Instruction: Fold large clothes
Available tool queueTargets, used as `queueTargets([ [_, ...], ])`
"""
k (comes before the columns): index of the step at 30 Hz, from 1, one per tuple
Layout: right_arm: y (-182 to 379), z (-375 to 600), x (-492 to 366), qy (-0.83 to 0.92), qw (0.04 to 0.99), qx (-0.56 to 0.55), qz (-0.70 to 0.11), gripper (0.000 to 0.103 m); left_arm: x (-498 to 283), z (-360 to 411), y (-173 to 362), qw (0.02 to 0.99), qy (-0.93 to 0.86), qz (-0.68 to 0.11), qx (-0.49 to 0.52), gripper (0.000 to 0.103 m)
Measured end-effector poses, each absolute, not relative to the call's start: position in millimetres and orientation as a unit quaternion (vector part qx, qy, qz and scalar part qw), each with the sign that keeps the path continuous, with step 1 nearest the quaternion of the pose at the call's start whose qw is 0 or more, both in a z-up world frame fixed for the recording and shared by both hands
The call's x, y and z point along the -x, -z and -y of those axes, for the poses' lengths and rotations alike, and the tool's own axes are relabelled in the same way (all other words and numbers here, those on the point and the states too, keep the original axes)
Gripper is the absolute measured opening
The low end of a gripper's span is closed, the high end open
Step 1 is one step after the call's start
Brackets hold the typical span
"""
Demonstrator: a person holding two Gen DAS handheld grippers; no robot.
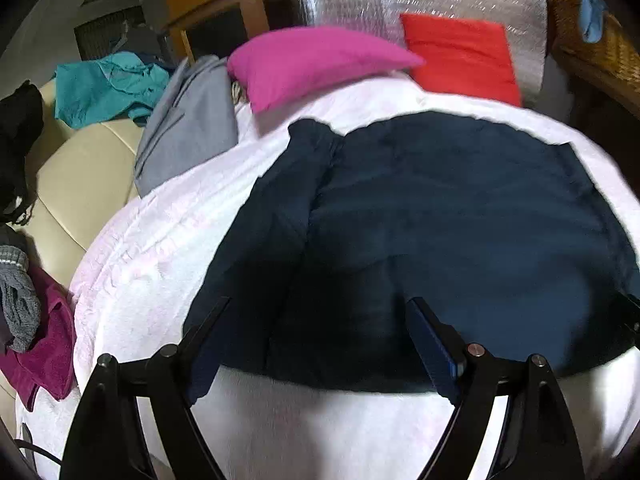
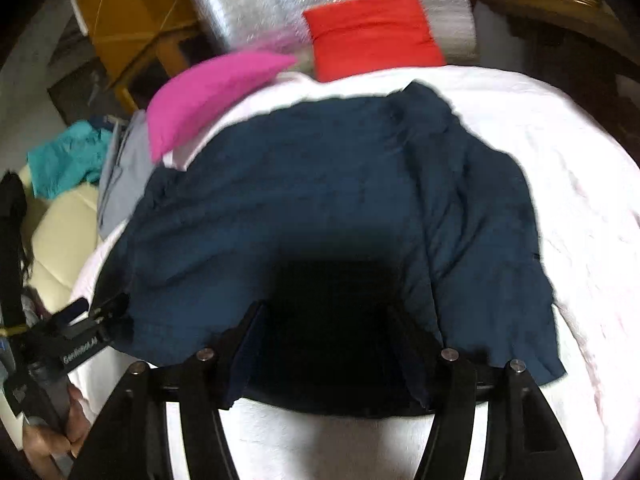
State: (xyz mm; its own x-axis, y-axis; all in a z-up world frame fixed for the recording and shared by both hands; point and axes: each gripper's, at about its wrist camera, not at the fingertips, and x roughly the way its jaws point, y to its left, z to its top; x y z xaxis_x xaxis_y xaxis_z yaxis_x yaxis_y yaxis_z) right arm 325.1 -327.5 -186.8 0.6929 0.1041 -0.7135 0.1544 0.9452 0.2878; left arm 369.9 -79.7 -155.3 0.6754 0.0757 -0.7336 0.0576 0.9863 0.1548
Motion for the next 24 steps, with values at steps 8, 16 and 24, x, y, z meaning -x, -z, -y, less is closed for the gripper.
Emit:
queueTargets([
  [8, 116, 321, -249, 0.062, 0.942, -0.142, -0.297, 0.077, -305, 80, 77, 0.942, -0.017, -0.32, -0.102, 0.086],
  [16, 42, 310, -178, 0.1, 0.96, -0.088, -0.247, 0.09, -248, 68, 7, 0.963, -0.034, -0.255, -0.083, 0.097],
  [24, -6, 291, -113, 0.109, 0.969, -0.076, -0.207, 0.102, -179, 63, -50, 0.978, -0.016, -0.193, -0.077, 0.098],
])
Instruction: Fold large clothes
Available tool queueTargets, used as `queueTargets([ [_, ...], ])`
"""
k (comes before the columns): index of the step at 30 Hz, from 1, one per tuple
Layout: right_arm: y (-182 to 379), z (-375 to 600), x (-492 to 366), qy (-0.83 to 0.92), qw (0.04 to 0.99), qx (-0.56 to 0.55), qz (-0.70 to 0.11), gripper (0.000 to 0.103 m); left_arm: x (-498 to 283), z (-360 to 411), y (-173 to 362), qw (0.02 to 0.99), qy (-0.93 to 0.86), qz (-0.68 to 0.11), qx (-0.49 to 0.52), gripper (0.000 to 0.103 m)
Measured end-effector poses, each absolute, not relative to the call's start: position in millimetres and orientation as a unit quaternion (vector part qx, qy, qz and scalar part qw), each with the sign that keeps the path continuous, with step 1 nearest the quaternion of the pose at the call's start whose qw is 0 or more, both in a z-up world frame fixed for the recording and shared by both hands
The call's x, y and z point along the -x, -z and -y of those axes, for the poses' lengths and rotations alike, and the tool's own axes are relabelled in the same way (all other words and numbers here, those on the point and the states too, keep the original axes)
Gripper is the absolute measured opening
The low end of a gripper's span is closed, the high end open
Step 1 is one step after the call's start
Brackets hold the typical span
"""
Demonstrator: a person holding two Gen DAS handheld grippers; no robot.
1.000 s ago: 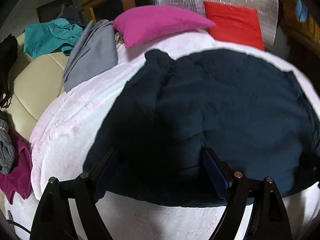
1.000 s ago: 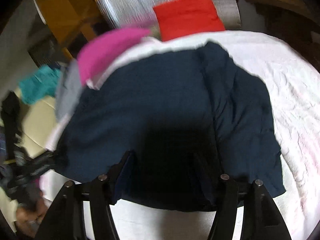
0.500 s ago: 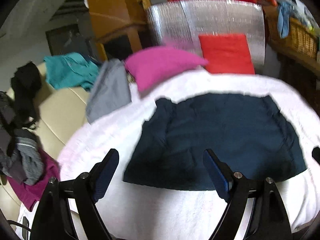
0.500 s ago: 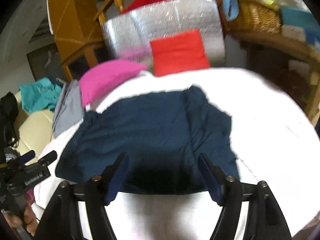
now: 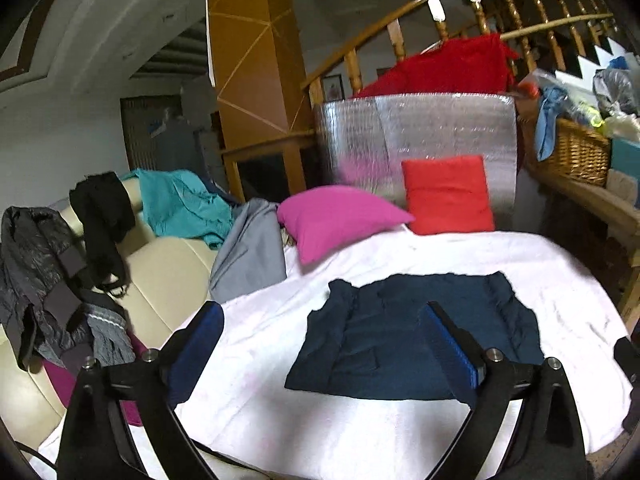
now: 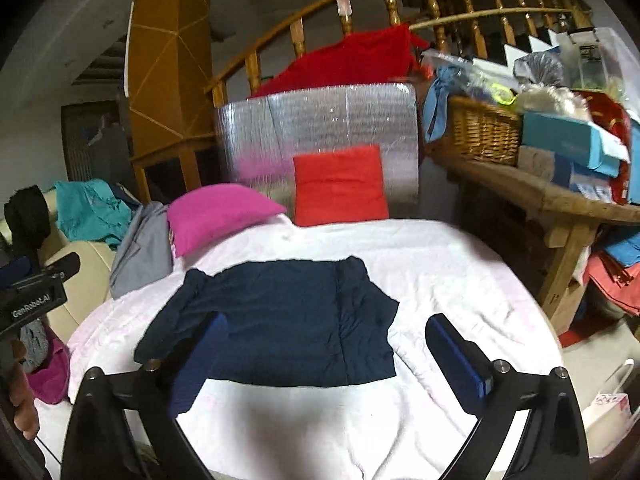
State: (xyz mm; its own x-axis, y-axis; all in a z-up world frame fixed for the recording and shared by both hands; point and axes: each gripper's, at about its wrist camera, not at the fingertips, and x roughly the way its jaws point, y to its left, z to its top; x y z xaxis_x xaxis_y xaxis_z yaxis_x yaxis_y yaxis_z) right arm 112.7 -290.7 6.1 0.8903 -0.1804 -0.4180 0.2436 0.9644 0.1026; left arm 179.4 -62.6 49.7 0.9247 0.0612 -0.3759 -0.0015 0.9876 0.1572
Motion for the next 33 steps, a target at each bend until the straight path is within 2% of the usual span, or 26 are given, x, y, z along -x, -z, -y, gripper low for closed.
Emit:
queueTargets([
  [9, -28, 276, -77, 0.122, 0.967, -0.07, -0.211, 0.102, -132, 55, -79, 0.985, -0.003, -0.163, -0.063, 0.099],
  [33, -15, 257, -64, 0.119, 0.959, -0.108, -0.235, 0.102, -105, 52, -81, 0.984, -0.006, -0.166, -0.07, 0.099],
])
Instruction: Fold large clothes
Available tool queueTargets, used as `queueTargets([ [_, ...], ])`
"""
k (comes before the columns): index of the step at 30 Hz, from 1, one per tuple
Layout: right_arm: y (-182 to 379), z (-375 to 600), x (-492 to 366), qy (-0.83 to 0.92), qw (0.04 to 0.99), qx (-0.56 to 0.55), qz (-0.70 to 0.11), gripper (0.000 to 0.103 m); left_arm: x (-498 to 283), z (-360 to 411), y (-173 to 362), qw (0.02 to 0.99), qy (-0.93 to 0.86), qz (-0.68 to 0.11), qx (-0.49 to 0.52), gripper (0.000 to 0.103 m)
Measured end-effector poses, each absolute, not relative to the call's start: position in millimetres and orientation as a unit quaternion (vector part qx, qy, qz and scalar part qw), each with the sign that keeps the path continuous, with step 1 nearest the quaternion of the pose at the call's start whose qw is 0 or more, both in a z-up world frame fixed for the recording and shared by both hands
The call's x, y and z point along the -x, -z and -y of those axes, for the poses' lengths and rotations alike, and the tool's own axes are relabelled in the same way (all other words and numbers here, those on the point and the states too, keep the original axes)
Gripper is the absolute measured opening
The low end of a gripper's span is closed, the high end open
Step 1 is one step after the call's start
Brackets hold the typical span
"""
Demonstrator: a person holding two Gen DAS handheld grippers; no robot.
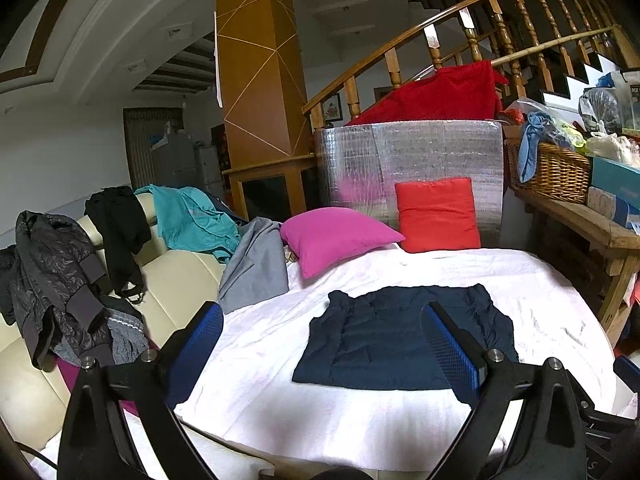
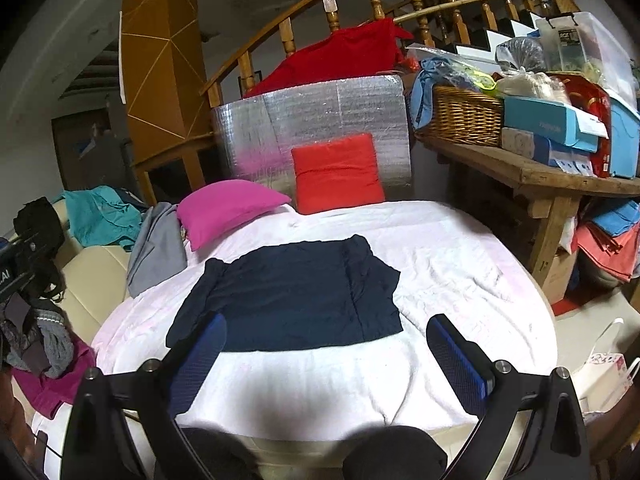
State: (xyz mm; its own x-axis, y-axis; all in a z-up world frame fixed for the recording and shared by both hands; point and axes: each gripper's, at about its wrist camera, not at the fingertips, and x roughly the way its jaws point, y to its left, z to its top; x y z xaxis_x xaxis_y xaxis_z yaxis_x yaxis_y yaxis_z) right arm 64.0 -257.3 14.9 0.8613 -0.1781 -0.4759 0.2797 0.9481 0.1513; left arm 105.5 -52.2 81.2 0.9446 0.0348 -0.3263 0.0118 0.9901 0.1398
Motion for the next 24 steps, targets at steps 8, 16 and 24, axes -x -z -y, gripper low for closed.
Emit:
queueTargets([
  [8, -15.0, 257.4, -63.4, 0.118, 0.959, -0.115, -0.233, 0.102, -107.8, 48.3, -80.7, 0.983, -0.007, -0.17, -0.067, 0.099],
  [16, -15.6, 257.9, -65.1, 0.117, 0.959, -0.118, -0.231, 0.102, -109.3, 45.3, -81.4, 0.983, -0.006, -0.171, -0.065, 0.099],
  [24, -17.5, 259.0, -65.5, 0.116, 0.959, -0.12, -0.229, 0.102, -108.4, 44.9, -82.9, 0.983, -0.004, -0.17, -0.064, 0.099],
])
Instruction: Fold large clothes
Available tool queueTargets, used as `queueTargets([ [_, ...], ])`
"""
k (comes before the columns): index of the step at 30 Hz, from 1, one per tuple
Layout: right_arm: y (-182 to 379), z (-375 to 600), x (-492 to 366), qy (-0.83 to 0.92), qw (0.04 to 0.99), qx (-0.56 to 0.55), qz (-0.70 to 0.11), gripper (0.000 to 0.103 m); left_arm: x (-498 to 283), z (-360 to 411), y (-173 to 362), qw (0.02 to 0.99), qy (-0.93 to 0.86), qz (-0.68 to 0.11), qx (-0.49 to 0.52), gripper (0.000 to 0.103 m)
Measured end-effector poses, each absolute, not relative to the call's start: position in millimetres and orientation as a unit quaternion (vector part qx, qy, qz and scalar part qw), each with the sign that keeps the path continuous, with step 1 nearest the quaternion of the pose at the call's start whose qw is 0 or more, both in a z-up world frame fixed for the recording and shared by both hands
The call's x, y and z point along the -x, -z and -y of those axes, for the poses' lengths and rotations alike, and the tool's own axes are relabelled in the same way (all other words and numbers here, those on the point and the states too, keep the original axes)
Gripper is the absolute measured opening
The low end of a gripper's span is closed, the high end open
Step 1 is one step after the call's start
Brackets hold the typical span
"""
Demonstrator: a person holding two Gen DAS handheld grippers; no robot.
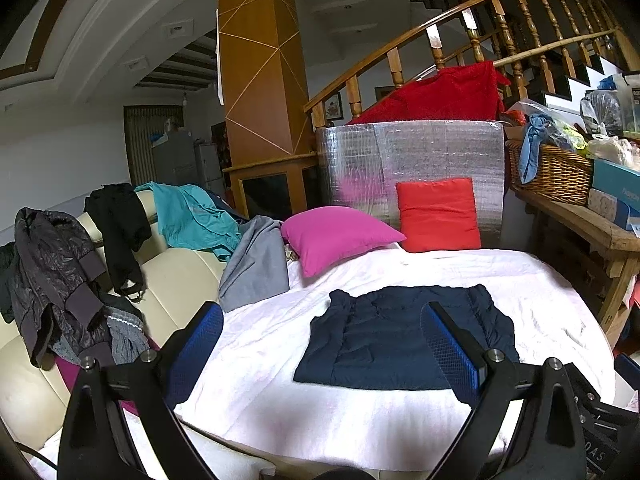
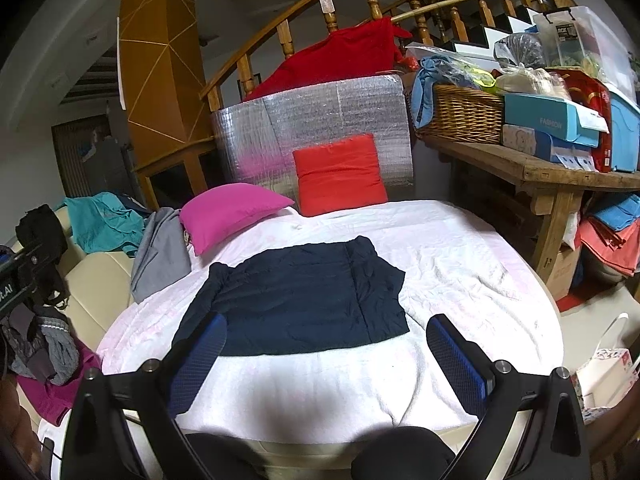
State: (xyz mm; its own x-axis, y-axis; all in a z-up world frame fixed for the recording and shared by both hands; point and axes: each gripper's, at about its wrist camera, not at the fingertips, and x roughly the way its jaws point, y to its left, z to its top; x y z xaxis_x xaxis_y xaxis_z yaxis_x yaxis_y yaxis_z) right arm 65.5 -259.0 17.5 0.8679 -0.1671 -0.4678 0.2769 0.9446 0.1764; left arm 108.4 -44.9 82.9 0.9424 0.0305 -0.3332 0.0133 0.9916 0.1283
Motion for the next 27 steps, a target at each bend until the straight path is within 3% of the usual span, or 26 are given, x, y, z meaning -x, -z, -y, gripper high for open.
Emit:
queueTargets([
  [27, -17.0, 252.7, -66.0, 0.111, 0.958, -0.124, -0.231, 0.102, -107.9, 41.2, -82.9, 0.984, -0.005, -0.171, -0.057, 0.099],
])
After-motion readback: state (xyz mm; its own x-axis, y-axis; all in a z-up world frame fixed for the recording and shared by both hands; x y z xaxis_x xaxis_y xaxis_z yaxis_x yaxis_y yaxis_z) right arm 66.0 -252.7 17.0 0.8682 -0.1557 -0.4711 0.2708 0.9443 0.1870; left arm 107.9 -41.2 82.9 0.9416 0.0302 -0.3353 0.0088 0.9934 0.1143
